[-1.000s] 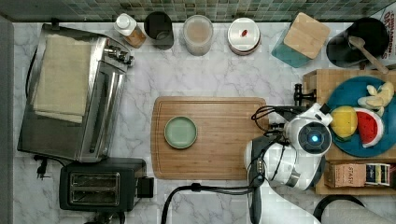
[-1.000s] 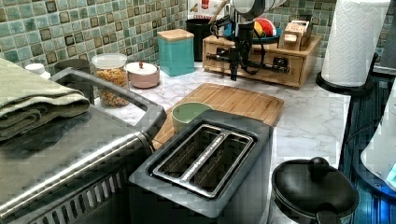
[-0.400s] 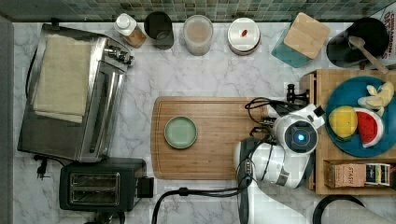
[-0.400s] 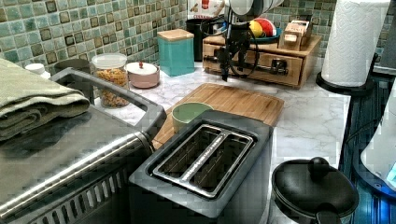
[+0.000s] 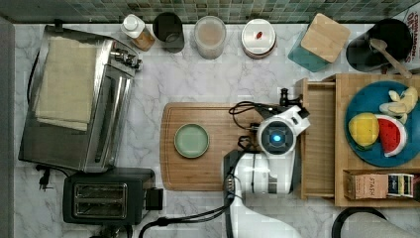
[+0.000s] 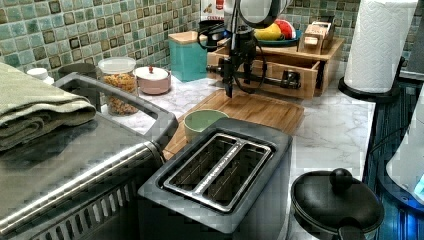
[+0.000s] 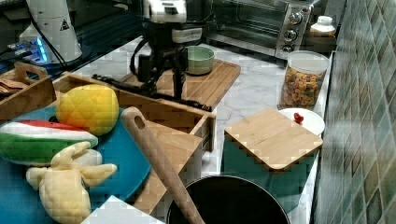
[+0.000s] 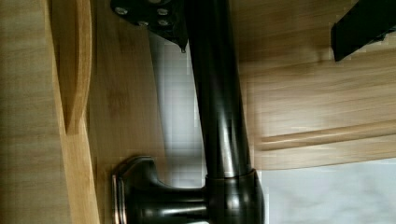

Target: Open the drawer.

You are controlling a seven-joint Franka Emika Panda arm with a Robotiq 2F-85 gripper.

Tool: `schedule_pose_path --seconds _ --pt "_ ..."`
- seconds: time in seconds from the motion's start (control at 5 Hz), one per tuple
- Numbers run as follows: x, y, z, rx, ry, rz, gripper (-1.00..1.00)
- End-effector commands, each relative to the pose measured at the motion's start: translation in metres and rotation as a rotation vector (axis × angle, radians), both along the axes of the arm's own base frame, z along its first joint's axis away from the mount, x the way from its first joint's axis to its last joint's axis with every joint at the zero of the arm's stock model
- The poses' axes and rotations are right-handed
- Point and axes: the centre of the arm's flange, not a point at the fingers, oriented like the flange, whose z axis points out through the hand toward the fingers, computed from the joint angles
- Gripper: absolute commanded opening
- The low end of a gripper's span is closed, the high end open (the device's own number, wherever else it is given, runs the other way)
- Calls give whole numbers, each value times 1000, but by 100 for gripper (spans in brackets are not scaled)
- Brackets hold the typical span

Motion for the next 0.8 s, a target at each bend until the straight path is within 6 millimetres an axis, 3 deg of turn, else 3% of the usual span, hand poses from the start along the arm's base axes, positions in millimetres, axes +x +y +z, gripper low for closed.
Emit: schedule_pose_path --seconds 0.2,0.8 --pt "-31 158 7 57 -5 225 100" --pt "-34 160 17 40 -15 189 100"
